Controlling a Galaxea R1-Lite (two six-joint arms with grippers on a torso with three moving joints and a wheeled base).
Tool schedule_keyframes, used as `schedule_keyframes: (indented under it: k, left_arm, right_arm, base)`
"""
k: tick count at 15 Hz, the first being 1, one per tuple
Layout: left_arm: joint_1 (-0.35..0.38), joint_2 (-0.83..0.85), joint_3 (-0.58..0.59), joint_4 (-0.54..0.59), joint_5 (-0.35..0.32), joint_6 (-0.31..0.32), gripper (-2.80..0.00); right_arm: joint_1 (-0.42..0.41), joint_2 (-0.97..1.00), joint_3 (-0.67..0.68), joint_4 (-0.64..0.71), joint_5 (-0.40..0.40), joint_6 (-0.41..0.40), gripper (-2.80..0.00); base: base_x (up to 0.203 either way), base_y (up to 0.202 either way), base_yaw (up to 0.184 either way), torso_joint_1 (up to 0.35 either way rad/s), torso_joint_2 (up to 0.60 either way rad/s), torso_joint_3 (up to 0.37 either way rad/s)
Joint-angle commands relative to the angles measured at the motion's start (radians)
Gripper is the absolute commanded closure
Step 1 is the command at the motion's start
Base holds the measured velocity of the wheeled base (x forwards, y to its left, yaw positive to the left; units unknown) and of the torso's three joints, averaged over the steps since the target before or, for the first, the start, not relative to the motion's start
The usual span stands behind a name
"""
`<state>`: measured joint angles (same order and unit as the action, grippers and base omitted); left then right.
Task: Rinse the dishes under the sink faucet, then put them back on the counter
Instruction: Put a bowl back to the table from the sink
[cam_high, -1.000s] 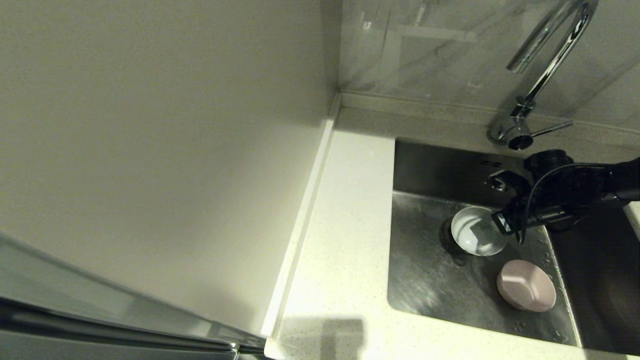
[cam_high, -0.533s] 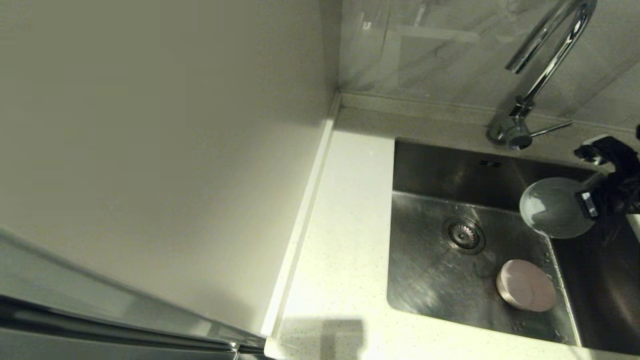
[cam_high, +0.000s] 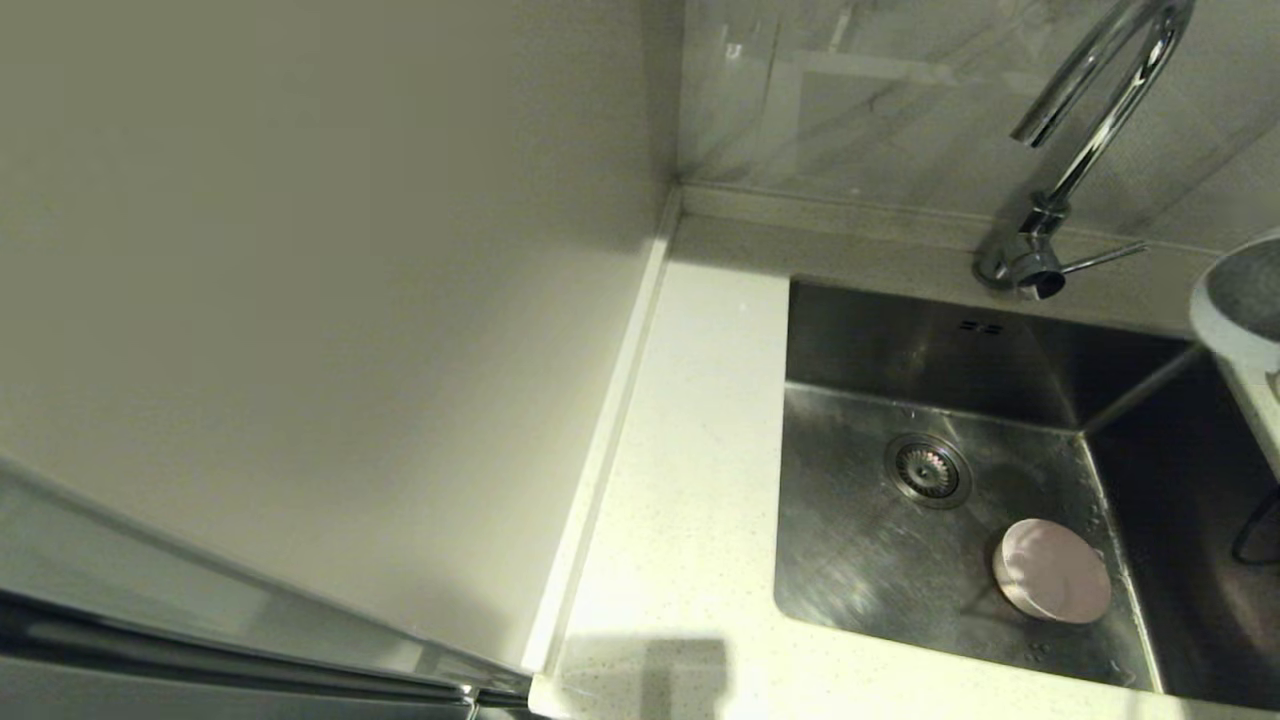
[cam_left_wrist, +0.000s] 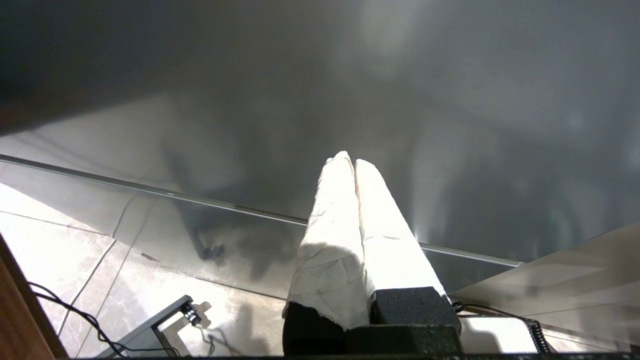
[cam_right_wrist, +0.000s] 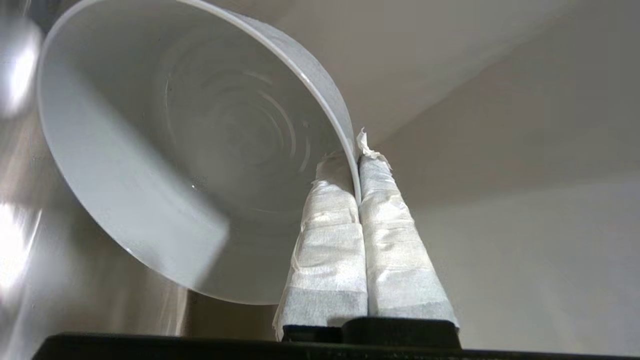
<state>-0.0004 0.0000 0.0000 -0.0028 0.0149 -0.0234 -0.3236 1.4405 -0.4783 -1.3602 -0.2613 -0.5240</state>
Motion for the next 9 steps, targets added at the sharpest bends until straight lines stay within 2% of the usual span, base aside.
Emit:
schedule_keyframes:
  k: [1, 9]
  left_arm:
    - [0.000, -0.003, 0.000, 0.000, 0.000, -0.001, 0.00]
    - [0.000, -0.004, 0.000, 0.000, 0.000, -0.001, 0.00]
  right_arm:
    - [0.010, -0.077, 0.062, -0.169, -0.022, 0.009, 0.00]
    - [0.010, 0.013, 0.027, -0.170, -0.098, 0.022, 0.00]
  base:
    - [0.000, 0.000, 0.000, 0.000, 0.00, 0.000]
    - [0.000, 0.000, 0.000, 0.000, 0.00, 0.000]
